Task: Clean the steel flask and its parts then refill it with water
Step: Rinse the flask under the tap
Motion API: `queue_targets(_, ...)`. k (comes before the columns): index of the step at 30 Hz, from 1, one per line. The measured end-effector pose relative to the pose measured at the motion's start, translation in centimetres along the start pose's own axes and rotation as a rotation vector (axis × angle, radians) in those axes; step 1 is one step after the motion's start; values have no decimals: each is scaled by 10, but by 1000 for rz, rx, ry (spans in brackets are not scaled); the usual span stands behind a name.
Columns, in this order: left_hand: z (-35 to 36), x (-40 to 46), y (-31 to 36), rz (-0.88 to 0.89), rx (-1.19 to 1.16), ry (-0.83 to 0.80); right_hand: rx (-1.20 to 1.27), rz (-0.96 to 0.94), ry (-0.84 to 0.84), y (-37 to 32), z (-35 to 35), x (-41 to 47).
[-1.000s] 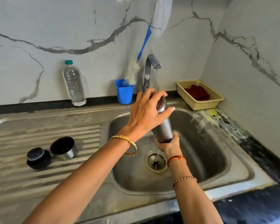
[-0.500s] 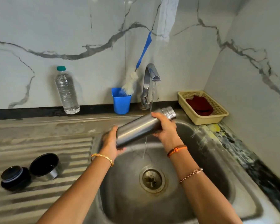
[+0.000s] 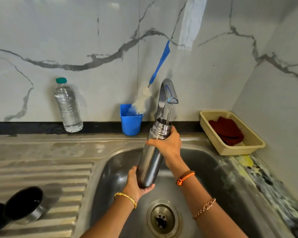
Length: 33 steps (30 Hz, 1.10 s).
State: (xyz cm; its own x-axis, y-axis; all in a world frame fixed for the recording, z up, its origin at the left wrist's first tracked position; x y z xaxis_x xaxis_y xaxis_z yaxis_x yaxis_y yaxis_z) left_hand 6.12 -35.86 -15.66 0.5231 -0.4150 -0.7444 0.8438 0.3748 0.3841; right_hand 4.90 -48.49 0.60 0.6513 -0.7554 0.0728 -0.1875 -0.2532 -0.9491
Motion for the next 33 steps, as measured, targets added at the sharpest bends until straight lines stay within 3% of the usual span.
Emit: queue_targets(33, -12, -16, -18, -74, 137, 114, -82, -23, 34, 15, -6, -24)
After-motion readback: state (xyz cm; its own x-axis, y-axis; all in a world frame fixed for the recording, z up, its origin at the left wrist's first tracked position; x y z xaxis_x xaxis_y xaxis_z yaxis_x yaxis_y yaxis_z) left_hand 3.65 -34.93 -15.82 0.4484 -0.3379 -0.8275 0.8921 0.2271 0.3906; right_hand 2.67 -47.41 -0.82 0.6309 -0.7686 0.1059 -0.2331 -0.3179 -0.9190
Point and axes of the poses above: each hand's wrist, its own x-axis towards the middle knuckle, its own z-axis out of the palm, y = z × x, the point moved 8 cm from there along x, towards the middle knuckle, and after that the axes turned 3 degrees about -x, right-handed, at the moved point
